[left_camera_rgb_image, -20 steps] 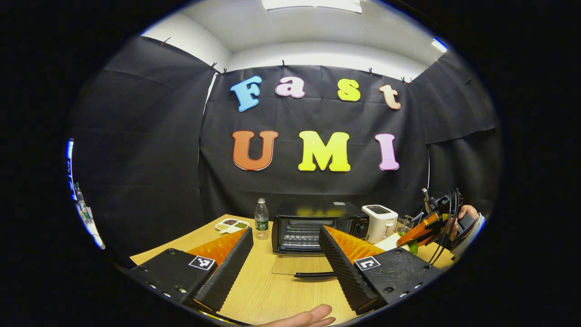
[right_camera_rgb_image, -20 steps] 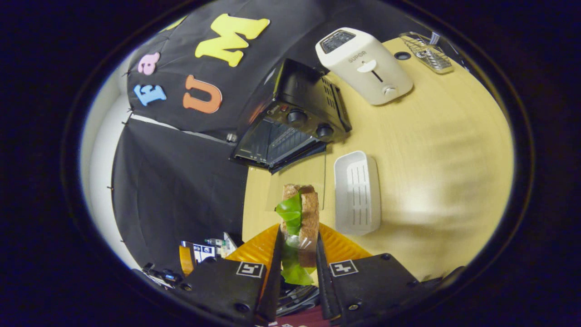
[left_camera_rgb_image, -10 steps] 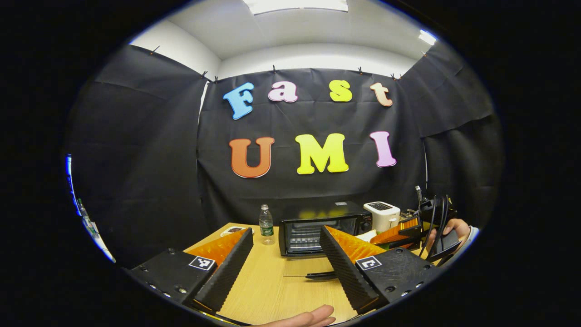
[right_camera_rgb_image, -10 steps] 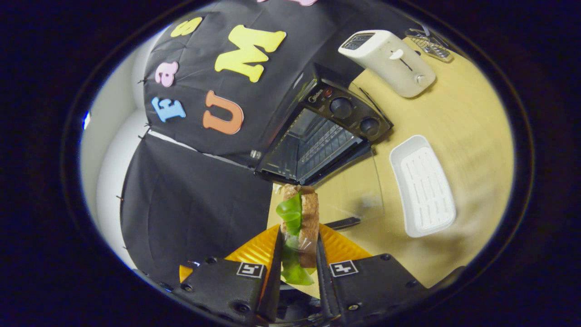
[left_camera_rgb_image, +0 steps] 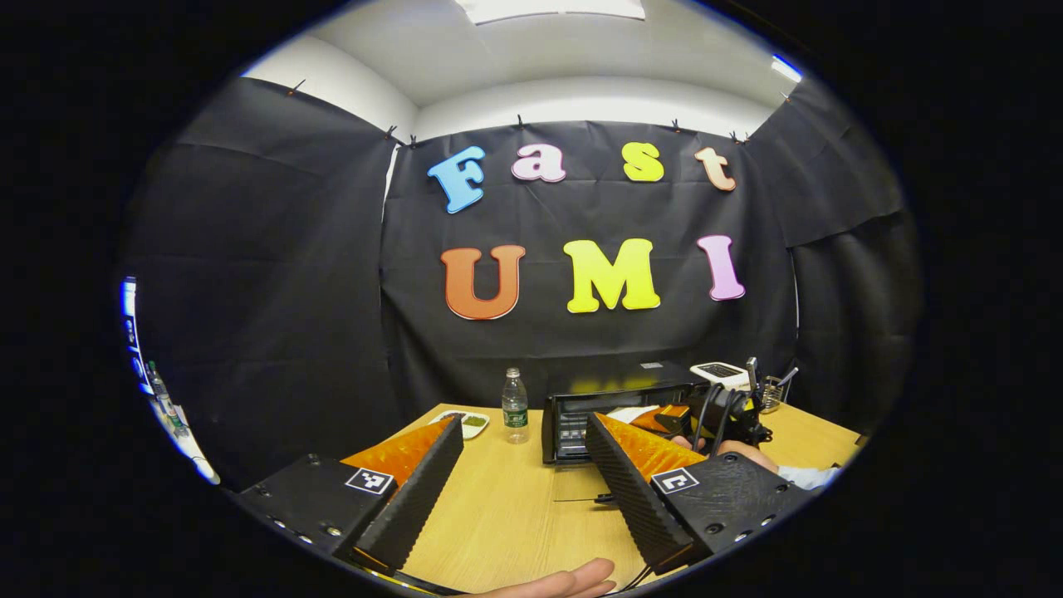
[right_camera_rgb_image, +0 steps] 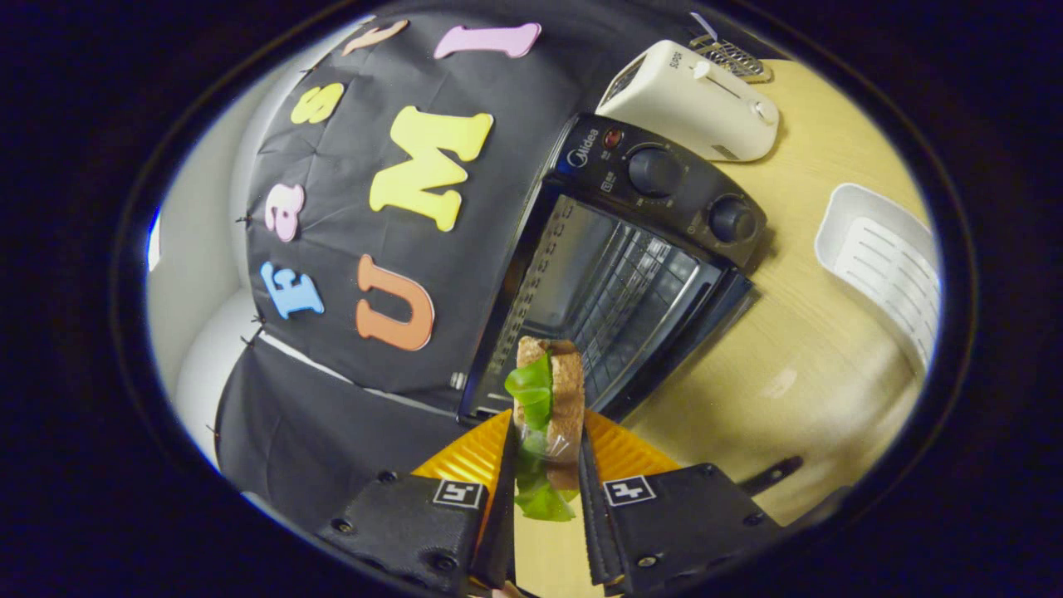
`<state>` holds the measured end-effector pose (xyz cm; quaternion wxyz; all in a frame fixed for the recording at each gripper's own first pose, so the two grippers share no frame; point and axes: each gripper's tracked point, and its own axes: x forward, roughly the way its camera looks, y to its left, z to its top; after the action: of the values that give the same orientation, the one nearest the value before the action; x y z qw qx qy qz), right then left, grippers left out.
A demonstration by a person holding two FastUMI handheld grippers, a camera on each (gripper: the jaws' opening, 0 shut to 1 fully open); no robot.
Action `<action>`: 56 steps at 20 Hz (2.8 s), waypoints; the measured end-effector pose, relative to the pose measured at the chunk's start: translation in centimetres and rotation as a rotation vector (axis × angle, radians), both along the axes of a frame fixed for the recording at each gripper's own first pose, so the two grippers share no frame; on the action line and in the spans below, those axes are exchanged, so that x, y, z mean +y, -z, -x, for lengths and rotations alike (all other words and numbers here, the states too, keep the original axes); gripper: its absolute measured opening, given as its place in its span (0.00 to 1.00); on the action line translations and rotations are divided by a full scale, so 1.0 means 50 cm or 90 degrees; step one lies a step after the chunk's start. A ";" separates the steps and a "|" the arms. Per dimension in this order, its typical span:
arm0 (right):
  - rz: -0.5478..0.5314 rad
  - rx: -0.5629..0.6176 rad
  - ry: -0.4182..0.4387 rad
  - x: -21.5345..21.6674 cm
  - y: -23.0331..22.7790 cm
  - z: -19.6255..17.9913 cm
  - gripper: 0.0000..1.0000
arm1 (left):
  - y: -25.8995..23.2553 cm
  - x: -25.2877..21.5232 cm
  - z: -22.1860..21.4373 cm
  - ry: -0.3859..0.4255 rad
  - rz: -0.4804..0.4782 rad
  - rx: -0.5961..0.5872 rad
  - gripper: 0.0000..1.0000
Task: Open the electric oven with the left hand, put the food in, and close the electric oven.
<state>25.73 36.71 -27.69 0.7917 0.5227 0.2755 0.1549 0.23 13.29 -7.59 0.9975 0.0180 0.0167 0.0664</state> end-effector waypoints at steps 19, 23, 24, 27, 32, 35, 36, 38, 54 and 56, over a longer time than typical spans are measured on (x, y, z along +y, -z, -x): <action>0.032 -0.018 0.185 0.023 0.113 -0.209 0.48 | 0.066 0.012 -0.019 -0.014 0.019 0.040 0.97; 0.075 -0.023 0.179 0.025 0.116 -0.209 0.51 | 0.075 0.019 -0.014 -0.020 0.033 0.047 0.97; 0.102 -0.029 0.174 0.029 0.116 -0.206 0.52 | 0.075 0.019 -0.014 -0.019 0.036 0.046 0.97; 0.177 -0.046 0.140 0.045 0.112 -0.204 0.62 | 0.084 0.027 -0.010 -0.026 0.044 0.051 0.97; 0.321 -0.072 0.068 0.066 0.119 -0.196 0.86 | 0.108 0.045 0.007 -0.038 0.051 0.063 0.97; 0.423 -0.088 0.013 0.083 0.130 -0.191 0.95 | 0.125 0.063 0.015 -0.055 0.056 0.082 0.97; 0.459 -0.094 0.004 0.084 0.130 -0.192 0.95 | 0.130 0.068 0.018 -0.059 0.058 0.087 0.97; 0.524 -0.100 -0.017 0.078 0.140 -0.188 0.97 | 0.134 0.072 0.023 -0.062 0.065 0.091 0.97; 0.720 -0.056 -0.298 0.063 0.088 -0.055 0.99 | 0.184 0.042 0.023 -0.027 0.077 0.131 0.95; 0.713 -0.087 -0.292 0.051 0.050 -0.029 0.99 | 0.180 0.038 0.025 -0.028 0.084 0.130 0.95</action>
<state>27.18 39.27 -30.18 0.9088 -0.0572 0.3691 0.1858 -1.01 15.19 -16.61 0.9879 -0.0416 0.1231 0.0849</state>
